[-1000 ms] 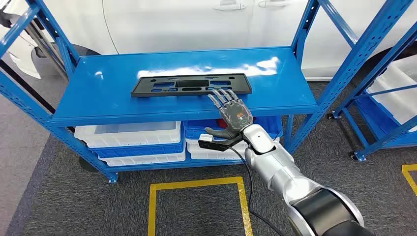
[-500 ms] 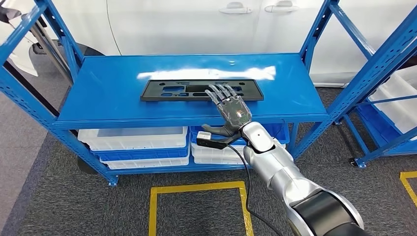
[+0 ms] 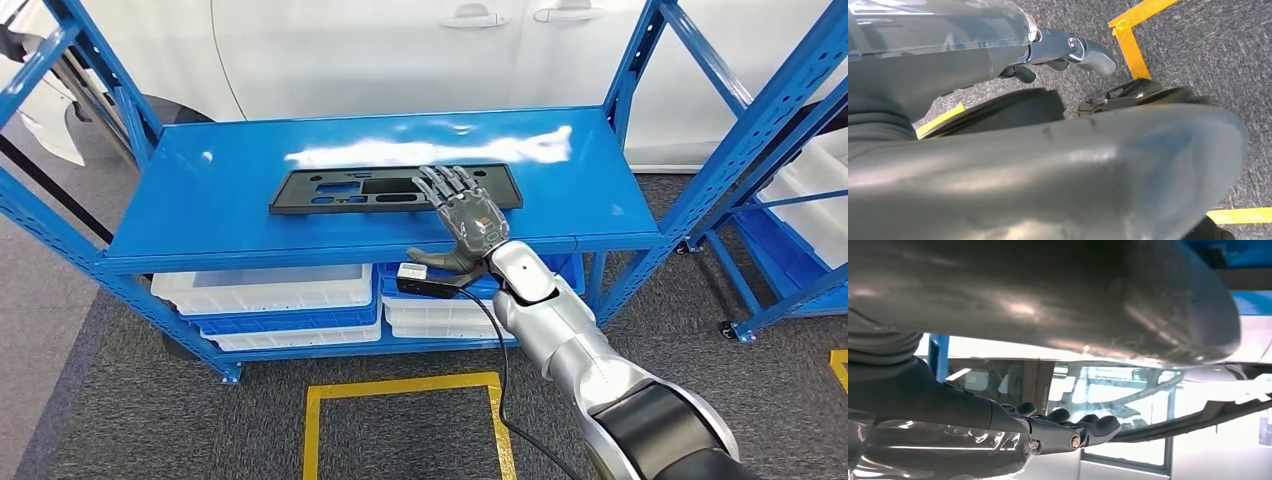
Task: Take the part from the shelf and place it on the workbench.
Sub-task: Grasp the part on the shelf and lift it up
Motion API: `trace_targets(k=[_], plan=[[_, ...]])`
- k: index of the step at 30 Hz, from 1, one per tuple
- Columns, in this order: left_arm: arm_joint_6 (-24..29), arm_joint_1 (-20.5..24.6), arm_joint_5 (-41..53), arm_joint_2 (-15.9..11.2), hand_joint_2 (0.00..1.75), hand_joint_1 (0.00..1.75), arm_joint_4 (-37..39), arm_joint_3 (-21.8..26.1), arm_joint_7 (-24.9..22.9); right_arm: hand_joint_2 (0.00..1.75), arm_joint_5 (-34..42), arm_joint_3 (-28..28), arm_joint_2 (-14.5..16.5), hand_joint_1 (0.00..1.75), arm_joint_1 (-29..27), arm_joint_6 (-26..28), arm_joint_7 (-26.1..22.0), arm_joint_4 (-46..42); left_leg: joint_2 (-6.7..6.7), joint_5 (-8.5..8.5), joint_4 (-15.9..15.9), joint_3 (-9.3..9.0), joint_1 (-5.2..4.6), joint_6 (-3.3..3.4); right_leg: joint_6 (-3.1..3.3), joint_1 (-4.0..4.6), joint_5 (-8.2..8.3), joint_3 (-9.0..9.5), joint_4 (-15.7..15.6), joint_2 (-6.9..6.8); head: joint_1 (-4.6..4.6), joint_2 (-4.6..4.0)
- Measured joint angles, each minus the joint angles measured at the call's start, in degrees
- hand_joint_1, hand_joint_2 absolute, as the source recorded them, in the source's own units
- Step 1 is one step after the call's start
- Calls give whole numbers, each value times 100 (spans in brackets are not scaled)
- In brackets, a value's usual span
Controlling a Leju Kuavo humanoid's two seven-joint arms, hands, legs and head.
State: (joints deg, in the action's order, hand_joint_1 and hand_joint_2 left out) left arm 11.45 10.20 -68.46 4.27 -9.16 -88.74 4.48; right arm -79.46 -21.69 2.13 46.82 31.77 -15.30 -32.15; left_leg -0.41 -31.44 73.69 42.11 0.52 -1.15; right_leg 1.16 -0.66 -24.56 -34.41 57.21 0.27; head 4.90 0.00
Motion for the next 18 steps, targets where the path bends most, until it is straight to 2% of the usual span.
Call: trace_targets(k=[1,2,4,5,6,9,11,12,14,15,16,17,18], plan=[[-2,-3,4,-1,0,0,0,0,0,0,3,-5,0,0,-7,2,0,8,1,47,95,70,5,-6,-7,0,-23,29,2,0,0,0],[-2,-4,8,-3,0,0,0,-1,-1,0,8,-7,1,0,-13,5,0,14,2,206,-53,18,9,-3,-17,0,-46,69,6,0,0,0],[29,-1,33,-6,0,0,1,-2,-17,0,23,-9,1,0,-15,11,0,22,5,652,-809,-327,12,23,-52,1,-105,160,16,2,-1,0],[55,3,49,-7,0,0,2,-3,-30,0,29,-11,2,0,-12,14,2,25,4,788,-1179,-504,6,41,-76,12,-130,185,30,7,-1,0],[80,10,66,-7,0,0,2,-3,-44,0,35,-14,1,0,-9,16,3,27,3,842,-1416,-617,0,64,-99,22,-150,190,41,11,-1,0],[116,12,100,-7,0,0,2,-4,-67,0,45,-20,-1,0,-7,21,5,30,-2,782,-1560,-684,-10,156,-183,31,-190,177,43,12,-1,0],[125,14,110,-6,0,0,3,-4,-72,0,49,-25,-1,0,2,23,4,27,-2,767,-1604,-735,2,227,-248,15,-316,118,214,4,-2,0],[127,21,111,-5,0,0,3,-4,-72,0,51,-26,-1,0,7,25,4,26,0,759,-1623,-763,10,258,-274,7,-445,-6,468,2,-2,0],[128,26,111,-5,0,0,4,-4,-73,0,53,-27,-1,0,-4,24,4,33,3,731,-1624,-783,0,299,-305,-3,-738,-448,1250,0,-2,0],[128,22,111,-5,0,0,4,-4,-74,0,53,-29,-1,0,-23,23,5,38,1,717,-1620,-790,-4,309,-313,-7,-806,-658,1572,-1,-2,0],[130,16,111,-5,0,0,4,-4,-76,0,53,-30,-3,0,-42,23,5,42,-3,700,-1614,-801,-7,313,-313,-8,-770,-788,1718,-1,-2,0],[133,12,113,-5,0,0,4,-4,-82,0,54,-31,-5,0,-52,22,6,45,-8,680,-1607,-820,-10,310,-303,-8,-610,-798,1625,-1,-2,0],[135,10,119,-5,0,0,4,-4,-87,0,57,-32,-7,0,-54,22,9,46,-14,655,-1600,-851,-13,301,-281,-6,-364,-696,1317,-1,-2,0]])
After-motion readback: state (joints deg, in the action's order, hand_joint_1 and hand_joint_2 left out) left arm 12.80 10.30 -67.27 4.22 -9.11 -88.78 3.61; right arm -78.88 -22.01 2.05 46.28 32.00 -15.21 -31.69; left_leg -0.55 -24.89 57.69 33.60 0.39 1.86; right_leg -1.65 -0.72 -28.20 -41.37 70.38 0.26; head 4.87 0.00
